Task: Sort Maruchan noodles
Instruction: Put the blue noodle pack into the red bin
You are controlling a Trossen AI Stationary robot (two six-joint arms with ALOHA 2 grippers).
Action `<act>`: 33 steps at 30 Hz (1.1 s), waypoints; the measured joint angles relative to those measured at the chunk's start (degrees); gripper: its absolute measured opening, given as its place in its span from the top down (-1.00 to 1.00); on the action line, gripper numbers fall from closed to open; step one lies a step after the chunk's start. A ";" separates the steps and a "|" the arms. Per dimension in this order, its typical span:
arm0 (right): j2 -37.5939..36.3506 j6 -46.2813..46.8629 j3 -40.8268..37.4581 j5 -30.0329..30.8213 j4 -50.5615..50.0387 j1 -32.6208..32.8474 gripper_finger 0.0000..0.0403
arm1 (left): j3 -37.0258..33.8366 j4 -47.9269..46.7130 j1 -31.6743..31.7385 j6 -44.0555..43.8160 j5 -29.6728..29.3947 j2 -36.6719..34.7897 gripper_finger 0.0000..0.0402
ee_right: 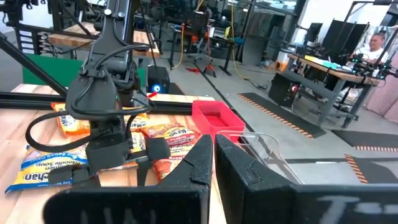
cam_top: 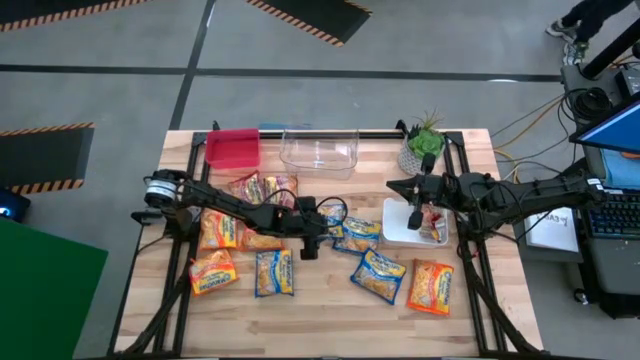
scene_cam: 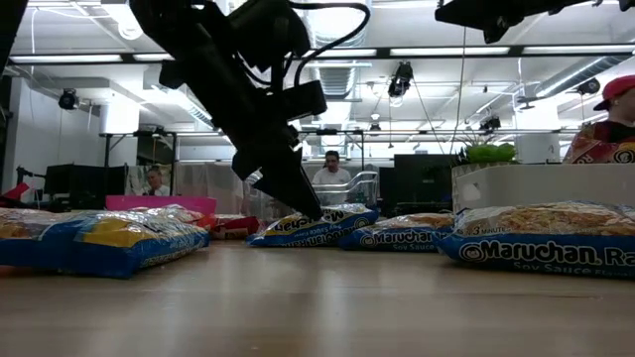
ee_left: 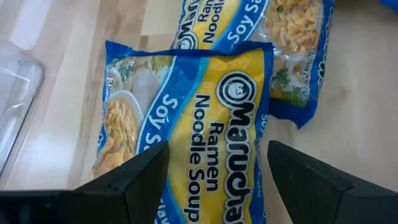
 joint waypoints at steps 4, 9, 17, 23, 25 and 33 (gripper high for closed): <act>0.04 0.11 -0.02 0.00 0.00 0.00 0.96 | 0.00 0.16 0.00 -0.01 -0.03 0.93 -0.27; 0.04 0.07 -0.04 0.00 0.00 0.00 0.96 | 0.00 0.52 0.00 -0.34 -0.20 2.21 -0.20; 0.07 -0.28 -0.04 0.00 0.00 0.00 0.96 | 0.06 1.44 0.02 -2.54 -1.64 3.54 -0.04; 0.04 -0.42 -0.04 0.00 0.01 0.00 0.96 | 0.09 1.34 0.04 -3.48 -1.65 3.91 0.26; 0.04 -0.42 -0.04 0.00 0.02 0.00 0.96 | 0.09 1.34 0.07 -3.58 -1.65 3.83 0.39; -0.04 -0.75 -0.04 0.00 0.04 0.00 0.96 | 0.03 0.54 0.07 -5.28 -1.40 2.61 0.93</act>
